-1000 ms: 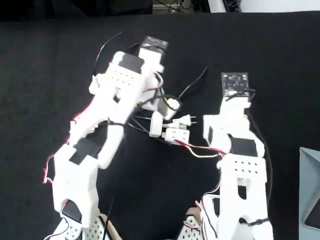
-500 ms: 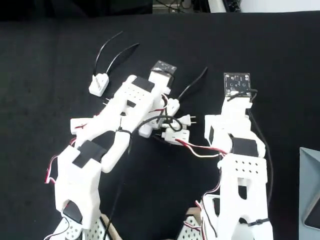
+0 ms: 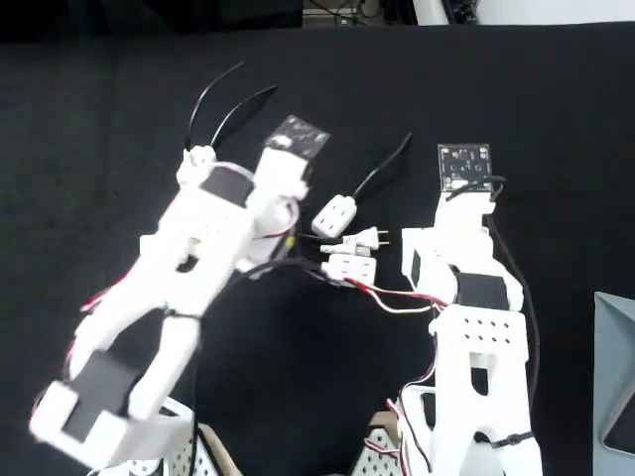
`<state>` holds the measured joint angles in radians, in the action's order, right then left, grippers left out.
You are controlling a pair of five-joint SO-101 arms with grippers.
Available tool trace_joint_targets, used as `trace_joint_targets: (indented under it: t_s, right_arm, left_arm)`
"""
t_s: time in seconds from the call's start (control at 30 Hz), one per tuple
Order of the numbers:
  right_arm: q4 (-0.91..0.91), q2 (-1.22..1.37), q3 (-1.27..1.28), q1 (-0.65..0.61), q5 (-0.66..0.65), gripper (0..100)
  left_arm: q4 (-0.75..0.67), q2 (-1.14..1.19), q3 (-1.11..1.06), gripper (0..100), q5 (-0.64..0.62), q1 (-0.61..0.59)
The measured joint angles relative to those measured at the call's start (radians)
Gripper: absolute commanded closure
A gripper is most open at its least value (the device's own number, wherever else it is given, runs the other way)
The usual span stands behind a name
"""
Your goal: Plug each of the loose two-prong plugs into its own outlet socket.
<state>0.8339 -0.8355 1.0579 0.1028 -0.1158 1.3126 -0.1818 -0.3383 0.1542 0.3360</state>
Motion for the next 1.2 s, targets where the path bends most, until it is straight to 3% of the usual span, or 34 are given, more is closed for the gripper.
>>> trace_joint_targets:
  t_s: [0.2,0.33,0.4,0.53,0.83,1.0,1.2]
  right_arm:
    - [0.0,0.0,0.0,-0.003,0.0,89.2]
    - [0.0,0.0,0.0,-0.035,0.0,89.2]
    - [0.0,0.0,0.0,-0.051,0.0,89.2]
    - [0.0,0.0,0.0,-0.055,0.0,89.2]
    - [0.0,0.0,0.0,-0.057,0.0,89.2]
    - [0.0,0.0,0.0,-0.057,0.0,89.2]
    - [0.0,0.0,0.0,-0.057,0.0,89.2]
  left_arm:
    - [-0.132,-0.143,-0.296,96,0.104,-0.063]
    - [-0.178,-0.21,-0.445,74,0.103,-0.061]
    - [-0.186,-0.242,-0.496,69,0.061,-0.068]
    - [-0.206,-0.302,-0.514,71,0.025,-0.161]
    - [-0.319,-0.299,-0.552,71,0.135,-0.376]
    - [-0.295,-0.302,-0.552,71,0.143,-0.361]
    - [-0.186,-0.397,-0.552,71,0.132,-0.233]
